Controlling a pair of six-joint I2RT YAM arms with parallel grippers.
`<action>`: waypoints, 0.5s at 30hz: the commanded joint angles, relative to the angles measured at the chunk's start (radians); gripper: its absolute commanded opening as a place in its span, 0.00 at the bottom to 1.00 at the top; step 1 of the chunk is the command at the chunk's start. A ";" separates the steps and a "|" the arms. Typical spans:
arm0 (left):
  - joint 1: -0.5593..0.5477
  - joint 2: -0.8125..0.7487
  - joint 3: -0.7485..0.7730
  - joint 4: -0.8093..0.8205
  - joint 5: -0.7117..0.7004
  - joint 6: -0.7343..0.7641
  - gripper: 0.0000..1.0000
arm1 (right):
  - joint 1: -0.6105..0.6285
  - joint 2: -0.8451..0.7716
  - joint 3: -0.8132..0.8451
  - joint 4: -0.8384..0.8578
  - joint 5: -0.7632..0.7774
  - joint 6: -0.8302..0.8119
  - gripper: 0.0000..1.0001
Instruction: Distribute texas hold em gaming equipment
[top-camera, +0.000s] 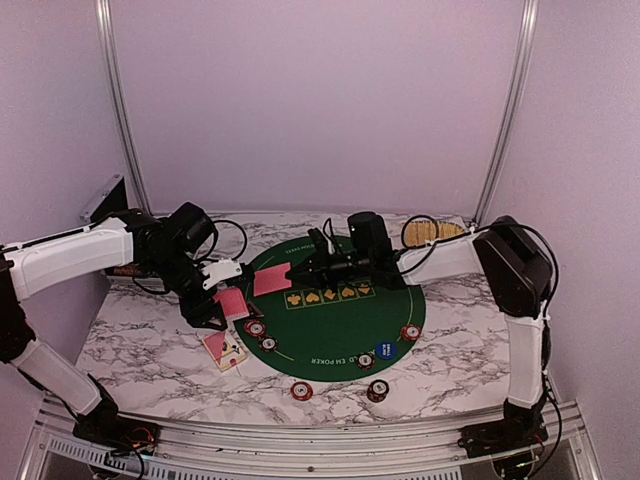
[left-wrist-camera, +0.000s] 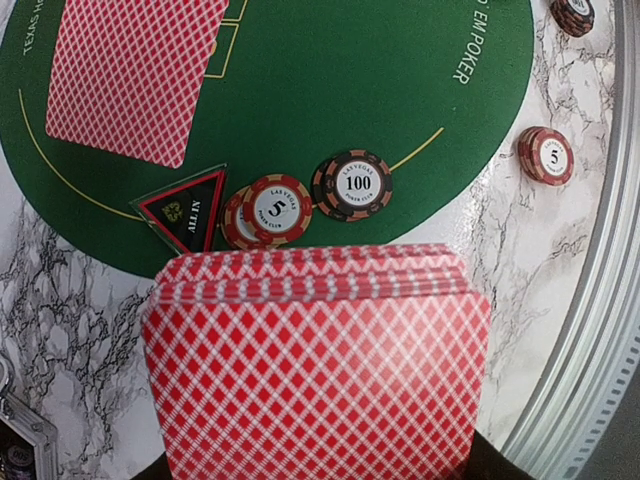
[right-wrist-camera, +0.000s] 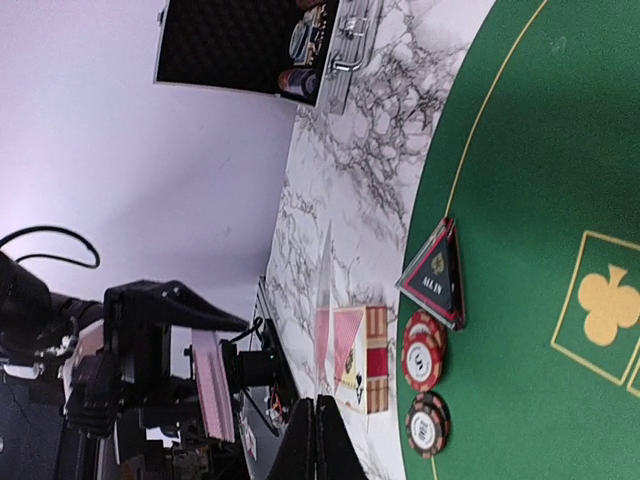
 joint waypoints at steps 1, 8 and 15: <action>0.007 -0.033 0.003 -0.039 0.022 -0.002 0.03 | -0.006 0.106 0.125 0.019 0.011 0.026 0.00; 0.007 -0.033 0.002 -0.041 0.032 -0.007 0.02 | 0.011 0.278 0.311 0.033 0.042 0.071 0.00; 0.007 -0.034 -0.001 -0.041 0.035 -0.012 0.02 | 0.027 0.408 0.462 0.016 0.096 0.094 0.00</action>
